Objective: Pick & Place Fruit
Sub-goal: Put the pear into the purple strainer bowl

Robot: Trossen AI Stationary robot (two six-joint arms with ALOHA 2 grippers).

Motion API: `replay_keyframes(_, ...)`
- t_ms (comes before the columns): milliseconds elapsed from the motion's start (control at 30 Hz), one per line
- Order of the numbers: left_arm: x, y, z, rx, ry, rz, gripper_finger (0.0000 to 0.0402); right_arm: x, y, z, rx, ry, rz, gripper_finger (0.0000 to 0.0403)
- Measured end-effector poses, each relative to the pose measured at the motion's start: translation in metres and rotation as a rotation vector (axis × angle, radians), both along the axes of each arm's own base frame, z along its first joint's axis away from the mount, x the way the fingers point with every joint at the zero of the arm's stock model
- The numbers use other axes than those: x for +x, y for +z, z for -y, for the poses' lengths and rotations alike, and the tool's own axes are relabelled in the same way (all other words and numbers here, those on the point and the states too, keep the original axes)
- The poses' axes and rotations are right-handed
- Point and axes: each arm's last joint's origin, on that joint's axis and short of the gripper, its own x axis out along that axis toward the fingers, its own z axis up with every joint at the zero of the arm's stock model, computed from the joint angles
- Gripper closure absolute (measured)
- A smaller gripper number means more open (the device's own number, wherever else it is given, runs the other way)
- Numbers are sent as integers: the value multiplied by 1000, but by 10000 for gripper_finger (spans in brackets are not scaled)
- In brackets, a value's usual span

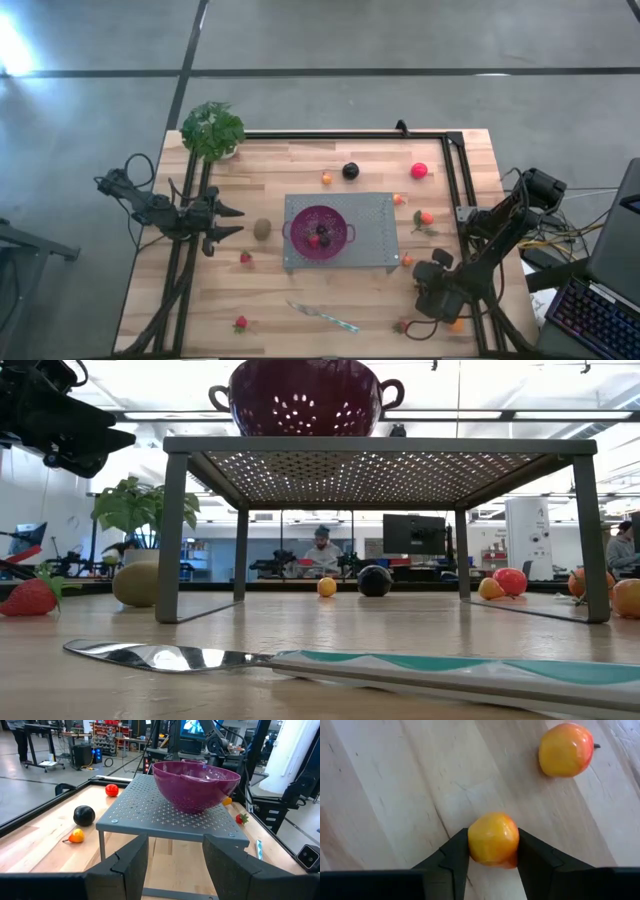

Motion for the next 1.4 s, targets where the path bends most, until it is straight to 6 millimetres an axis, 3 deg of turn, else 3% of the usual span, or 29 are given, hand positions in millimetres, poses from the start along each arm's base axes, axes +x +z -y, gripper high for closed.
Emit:
replay_keyframes(367,0,0,0,-1,1,0,209,2,9,-6,50,33,-11,268)
replay_keyframes(600,0,0,0,-2,1,0,209,6,33,-10,114,91,53,284)
replay_keyframes(967,0,0,0,-26,3,4,209,11,106,-12,217,238,341,274)
replay_keyframes(1133,0,0,0,-50,7,6,209,12,150,-9,156,335,540,284)
replay_keyframes(1400,0,1,0,-66,10,12,209,14,212,1,-36,494,744,266)
